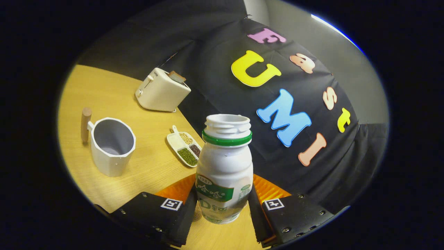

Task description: Take the bottle from table, then pour the juice into the cup, finally place the bottle on the coaster

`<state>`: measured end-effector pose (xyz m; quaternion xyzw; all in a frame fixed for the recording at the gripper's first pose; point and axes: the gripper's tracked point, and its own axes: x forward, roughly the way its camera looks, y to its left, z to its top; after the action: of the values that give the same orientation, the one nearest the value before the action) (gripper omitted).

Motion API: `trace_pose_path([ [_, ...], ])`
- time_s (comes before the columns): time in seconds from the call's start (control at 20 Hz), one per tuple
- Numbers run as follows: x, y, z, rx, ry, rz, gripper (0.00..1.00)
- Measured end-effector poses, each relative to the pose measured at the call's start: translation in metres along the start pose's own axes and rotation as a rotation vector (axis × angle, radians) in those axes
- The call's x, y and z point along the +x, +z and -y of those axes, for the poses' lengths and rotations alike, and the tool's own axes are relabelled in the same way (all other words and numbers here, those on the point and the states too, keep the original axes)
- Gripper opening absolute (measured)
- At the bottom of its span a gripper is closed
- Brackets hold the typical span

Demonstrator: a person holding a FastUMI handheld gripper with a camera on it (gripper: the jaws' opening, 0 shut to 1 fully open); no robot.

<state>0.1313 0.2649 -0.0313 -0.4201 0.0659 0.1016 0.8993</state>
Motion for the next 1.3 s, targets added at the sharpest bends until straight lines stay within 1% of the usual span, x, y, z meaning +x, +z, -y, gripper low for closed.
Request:
trace_pose_path([
  [0.5, 0.005, -0.023, 0.000, 0.503, 0.150, 0.009, 0.71],
  [0.75, 0.018, -0.032, 0.009, 0.644, 0.165, 0.014, 0.71],
  [0.85, 0.020, -0.038, 0.014, 0.665, 0.152, 0.010, 0.71],
  [1.15, 0.022, -0.044, 0.014, 0.644, 0.139, -0.005, 0.71],
  [1.3, 0.028, -0.048, 0.007, 0.592, 0.146, -0.014, 0.71],
])
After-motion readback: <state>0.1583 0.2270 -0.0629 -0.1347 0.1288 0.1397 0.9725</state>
